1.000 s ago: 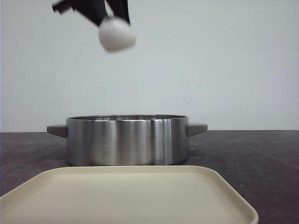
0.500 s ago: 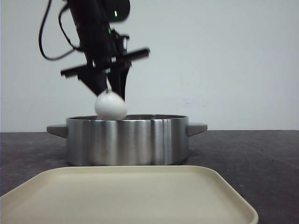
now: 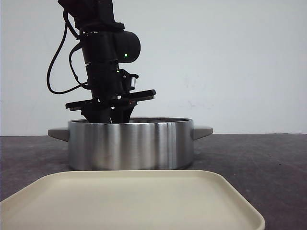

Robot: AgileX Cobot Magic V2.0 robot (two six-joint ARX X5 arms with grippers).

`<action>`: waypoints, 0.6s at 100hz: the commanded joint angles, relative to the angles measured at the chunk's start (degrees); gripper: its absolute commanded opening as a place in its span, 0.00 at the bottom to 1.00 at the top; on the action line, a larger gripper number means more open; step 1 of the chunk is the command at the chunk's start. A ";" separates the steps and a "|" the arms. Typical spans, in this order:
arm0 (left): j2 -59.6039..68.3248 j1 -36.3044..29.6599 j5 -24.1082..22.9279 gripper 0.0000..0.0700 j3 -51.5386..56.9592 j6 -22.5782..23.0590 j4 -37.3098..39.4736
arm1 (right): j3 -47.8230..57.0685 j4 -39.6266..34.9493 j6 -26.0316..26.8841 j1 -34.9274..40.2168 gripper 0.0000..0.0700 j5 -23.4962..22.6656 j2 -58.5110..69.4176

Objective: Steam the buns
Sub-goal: 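Lower the bun into the pot beside the others and open the left gripper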

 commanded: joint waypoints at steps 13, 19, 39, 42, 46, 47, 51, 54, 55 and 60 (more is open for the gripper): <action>1.01 0.13 -0.24 0.58 1.51 1.01 -0.48 | 1.01 -2.84 1.11 0.55 0.00 1.86 0.46; 1.01 0.37 -0.24 0.64 1.51 1.20 -0.87 | 1.01 -2.84 1.14 0.55 0.00 1.86 0.46; 0.98 1.14 -0.22 0.66 2.47 1.18 -2.40 | 1.01 -2.86 1.09 0.55 0.00 1.84 0.46; 0.98 1.14 -0.20 0.69 2.86 1.18 -2.71 | 1.01 -2.86 1.09 0.55 0.00 1.84 0.46; 0.98 1.20 -0.22 0.70 3.61 1.18 -3.34 | 1.01 -2.86 1.07 0.55 0.00 1.84 0.46; 0.98 1.22 -0.22 0.70 3.85 1.20 -3.52 | 1.01 -2.89 1.07 0.55 0.00 1.84 0.46; 0.98 1.29 -0.22 0.70 4.81 1.20 -4.04 | 1.01 -2.89 1.07 0.55 0.00 1.84 0.46; 0.98 1.29 -0.22 0.70 5.75 1.18 -4.61 | 1.01 -2.89 1.07 0.55 0.00 1.84 0.46; 0.98 1.29 -0.22 0.70 6.10 1.18 -4.83 | 1.01 -2.89 1.07 0.55 0.00 1.84 0.46; 0.96 1.29 -0.20 0.69 8.02 1.20 -5.73 | 1.01 -2.89 1.03 0.55 0.00 1.86 0.46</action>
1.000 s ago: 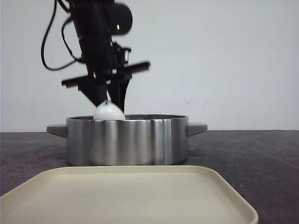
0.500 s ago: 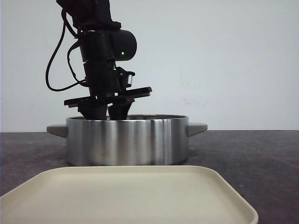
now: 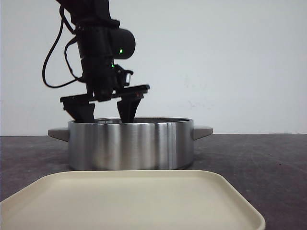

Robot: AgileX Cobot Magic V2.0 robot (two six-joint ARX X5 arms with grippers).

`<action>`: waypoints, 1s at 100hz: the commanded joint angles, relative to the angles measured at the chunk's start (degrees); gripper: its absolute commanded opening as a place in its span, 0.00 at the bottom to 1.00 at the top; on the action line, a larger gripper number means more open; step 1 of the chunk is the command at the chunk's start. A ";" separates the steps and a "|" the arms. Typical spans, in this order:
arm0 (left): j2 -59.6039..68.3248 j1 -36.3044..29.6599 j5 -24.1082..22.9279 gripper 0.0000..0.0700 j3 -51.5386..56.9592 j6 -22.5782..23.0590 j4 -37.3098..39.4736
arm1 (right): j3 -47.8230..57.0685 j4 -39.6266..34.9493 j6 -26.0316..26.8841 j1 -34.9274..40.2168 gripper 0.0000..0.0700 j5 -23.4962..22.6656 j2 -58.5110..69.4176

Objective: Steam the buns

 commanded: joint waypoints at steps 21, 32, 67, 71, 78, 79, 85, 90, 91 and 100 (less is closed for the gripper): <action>-1.27 -0.83 0.04 0.67 14.64 -0.79 -5.11 | 0.28 -2.91 0.48 0.59 0.00 4.15 0.44; -7.52 -2.01 0.02 0.42 15.96 -1.66 -2.67 | -1.42 -2.86 0.07 0.79 0.00 5.27 0.42; -32.41 -9.97 -6.82 0.00 15.96 2.54 -5.16 | -20.65 7.23 0.07 6.73 0.01 11.45 -6.14; -35.19 -10.99 -7.89 0.00 15.93 2.73 -6.80 | -24.15 10.19 0.02 7.61 0.01 11.45 -7.67; -39.76 -12.61 -9.07 0.00 15.78 2.62 -9.90 | -30.49 16.22 -1.18 9.11 0.01 11.23 -10.51; -40.41 -12.83 -9.20 0.00 15.74 2.58 -10.36 | -31.43 17.18 -1.51 9.33 0.01 11.13 -10.93; -44.46 -13.99 -10.27 0.00 15.26 2.03 -12.85 | -36.79 23.41 -4.02 10.54 0.01 9.79 -13.29; -48.17 -14.99 -12.20 0.00 14.51 1.20 -13.92 | -40.85 28.74 -6.60 11.30 0.01 7.39 -15.10; -48.89 -15.17 -12.57 0.00 14.34 1.01 -14.05 | -41.62 29.83 -7.28 11.41 0.01 6.75 -15.45; -55.84 -16.66 -14.88 0.00 12.17 -1.92 -14.95 | -47.58 38.86 -12.70 11.91 0.01 -0.87 -17.92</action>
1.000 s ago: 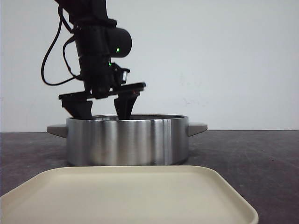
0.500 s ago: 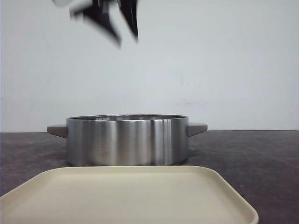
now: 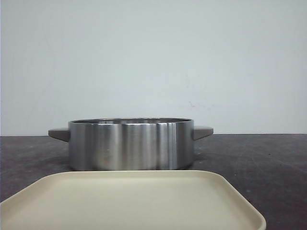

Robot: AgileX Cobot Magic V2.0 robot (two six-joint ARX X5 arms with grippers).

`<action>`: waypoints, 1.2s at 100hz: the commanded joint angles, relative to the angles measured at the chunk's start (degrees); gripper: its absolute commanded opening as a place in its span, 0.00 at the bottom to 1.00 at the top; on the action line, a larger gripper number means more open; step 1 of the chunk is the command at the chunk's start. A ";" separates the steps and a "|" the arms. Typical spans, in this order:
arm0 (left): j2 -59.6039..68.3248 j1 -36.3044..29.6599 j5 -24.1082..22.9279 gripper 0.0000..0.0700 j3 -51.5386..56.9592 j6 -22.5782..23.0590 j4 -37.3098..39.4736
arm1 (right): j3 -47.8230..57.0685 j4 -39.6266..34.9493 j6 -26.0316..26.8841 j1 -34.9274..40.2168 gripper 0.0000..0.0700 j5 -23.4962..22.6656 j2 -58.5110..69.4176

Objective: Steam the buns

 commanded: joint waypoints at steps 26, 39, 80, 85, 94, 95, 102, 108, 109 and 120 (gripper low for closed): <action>-24.63 -1.44 -8.28 0.00 -20.04 -7.43 -1.38 | -6.73 15.10 -8.48 0.83 0.01 -11.32 -0.48; -33.83 -1.44 -7.85 0.00 -33.88 -8.70 4.24 | -6.73 18.69 -10.01 0.83 0.01 -12.48 -0.13; -41.94 -1.44 -6.03 0.00 -44.98 -11.23 7.50 | -6.73 18.78 -9.64 0.83 0.01 -12.85 0.13; -41.94 -1.44 -6.05 0.00 -44.98 -11.21 7.54 | -6.73 18.78 -9.64 0.83 0.01 -12.85 0.13; -41.94 -1.44 -6.05 0.00 -44.98 -11.21 7.56 | -6.73 18.78 -9.64 0.83 0.01 -12.85 0.13; -41.94 -1.44 -6.05 0.00 -44.98 -11.21 7.54 | -6.73 18.80 -9.64 0.83 0.01 -12.85 0.13; -41.94 -1.44 -6.05 0.00 -44.98 -11.19 7.54 | -6.73 18.78 -9.64 0.83 0.01 -12.85 0.13; -41.94 -1.44 -6.05 0.00 -44.98 -11.21 7.54 | -6.73 18.78 -9.64 0.83 0.01 -12.85 0.13; -41.94 -1.44 -6.05 0.00 -44.98 -11.21 7.54 | -6.73 18.78 -9.64 0.83 0.01 -12.85 0.13; -41.94 -1.44 -6.05 0.00 -44.98 -11.21 7.54 | -6.73 18.78 -9.64 0.83 0.01 -12.85 0.13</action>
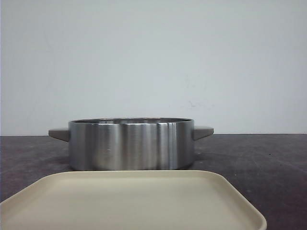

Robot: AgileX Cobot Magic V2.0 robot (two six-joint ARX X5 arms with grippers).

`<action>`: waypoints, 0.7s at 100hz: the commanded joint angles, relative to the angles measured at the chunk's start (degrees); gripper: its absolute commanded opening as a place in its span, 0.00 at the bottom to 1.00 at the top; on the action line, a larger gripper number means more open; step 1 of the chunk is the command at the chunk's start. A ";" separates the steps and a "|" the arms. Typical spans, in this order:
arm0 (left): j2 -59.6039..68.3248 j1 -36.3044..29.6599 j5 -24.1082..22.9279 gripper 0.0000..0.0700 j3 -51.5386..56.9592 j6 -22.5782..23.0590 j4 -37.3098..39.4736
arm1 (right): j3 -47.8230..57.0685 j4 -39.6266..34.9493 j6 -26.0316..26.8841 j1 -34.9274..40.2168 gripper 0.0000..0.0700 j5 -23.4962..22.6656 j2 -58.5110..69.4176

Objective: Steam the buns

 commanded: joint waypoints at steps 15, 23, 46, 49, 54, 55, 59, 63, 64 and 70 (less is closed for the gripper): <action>0.00 -0.44 0.07 0.00 1.05 -0.04 0.35 | 0.52 0.57 -0.24 0.63 0.01 -0.04 0.42; 0.00 -0.44 0.07 0.00 1.05 -0.02 0.35 | 0.52 0.57 -0.24 0.63 0.01 -0.04 0.42; 0.00 -0.44 0.07 0.00 1.05 -0.04 0.35 | 0.42 -2.38 -2.82 -2.99 0.01 -0.46 -1.79; 0.00 -0.44 0.07 0.00 1.05 -0.02 0.35 | 0.39 -4.28 -3.13 -4.22 0.01 -1.99 -2.67; 0.00 -0.44 0.07 0.00 1.05 -0.02 0.35 | 0.39 -7.45 -3.21 -6.40 0.01 -6.73 -4.33; 0.00 -0.44 0.07 0.00 1.05 -0.02 0.35 | 0.39 -8.09 -3.23 -6.86 0.01 -7.85 -4.68; 0.00 -0.44 0.04 0.00 1.05 -0.02 0.35 | 0.39 -10.80 -3.23 -8.74 0.01 -12.37 -6.23; 0.00 -0.44 0.04 0.00 1.05 -0.02 0.35 | 0.26 -13.44 -3.28 -10.67 0.01 -16.94 -7.78; 0.00 -0.44 0.07 0.00 1.05 -0.04 0.35 | 0.15 -13.99 -3.28 -11.13 0.01 -18.10 -8.15; 0.02 -0.44 0.07 0.00 1.05 -0.04 0.37 | -0.74 -16.17 -3.52 -13.53 0.01 -22.82 -10.23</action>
